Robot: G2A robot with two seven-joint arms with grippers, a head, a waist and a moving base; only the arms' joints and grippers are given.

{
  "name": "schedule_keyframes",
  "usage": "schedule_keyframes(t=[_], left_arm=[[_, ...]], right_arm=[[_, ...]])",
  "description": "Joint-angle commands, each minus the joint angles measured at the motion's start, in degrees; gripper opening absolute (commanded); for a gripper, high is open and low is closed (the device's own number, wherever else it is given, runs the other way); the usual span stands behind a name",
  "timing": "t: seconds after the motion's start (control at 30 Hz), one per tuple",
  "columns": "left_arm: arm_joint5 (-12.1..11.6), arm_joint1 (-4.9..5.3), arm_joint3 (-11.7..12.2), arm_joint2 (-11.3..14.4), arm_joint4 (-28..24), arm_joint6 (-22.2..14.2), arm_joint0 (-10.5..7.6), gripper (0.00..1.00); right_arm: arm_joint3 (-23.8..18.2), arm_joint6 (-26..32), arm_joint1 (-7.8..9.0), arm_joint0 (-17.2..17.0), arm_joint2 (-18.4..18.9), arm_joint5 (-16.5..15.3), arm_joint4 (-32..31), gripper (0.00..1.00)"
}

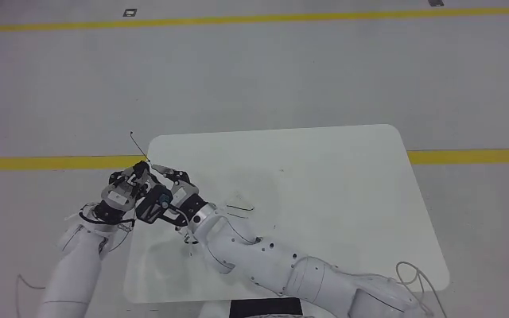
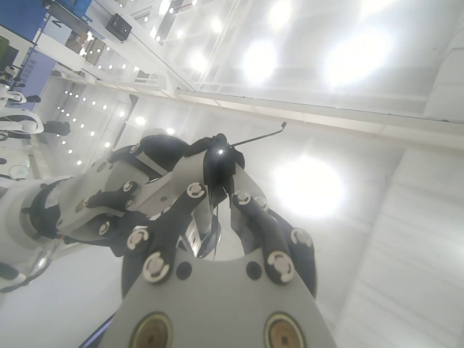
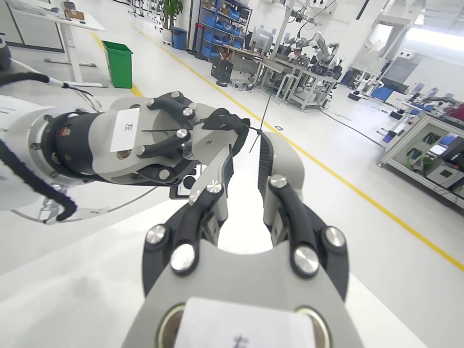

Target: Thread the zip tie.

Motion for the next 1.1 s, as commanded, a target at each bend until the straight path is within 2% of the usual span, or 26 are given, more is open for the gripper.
schedule_keyframes(t=[0.0, 0.27, 0.7, 0.87, 1.07], left_arm=[[-0.3, -0.07, -0.3, 0.2, 0.0, 1.0, -0.1, 0.0], [-0.2, -0.31, -1.2, 0.8, 0.0, 2.2, 0.22, 0.0], [0.0, -0.53, -1.2, 1.0, 0.2, 2.5, 0.1, 0.0], [0.0, -0.57, -1.2, 1.2, 0.2, 2.6, 0.13, 0.0], [0.0, -0.57, -1.3, 1.3, 0.3, 2.6, 0.25, 0.0]], right_arm=[[0.2, 0.1, -0.09, 0.0, 0.1, 0.0, 0.0, 0.18], [0.4, 0.7, 0.15, -0.4, 1.0, 0.0, 0.0, 0.14], [-1.2, 1.1, 1.39, -1.0, 1.9, 0.0, 0.0, 0.14], [-1.5, 1.3, 1.54, -0.9, 1.6, 0.0, 0.0, 0.11], [-1.5, 1.3, 1.53, -1.0, 1.5, 0.0, 0.0, 0.15]])
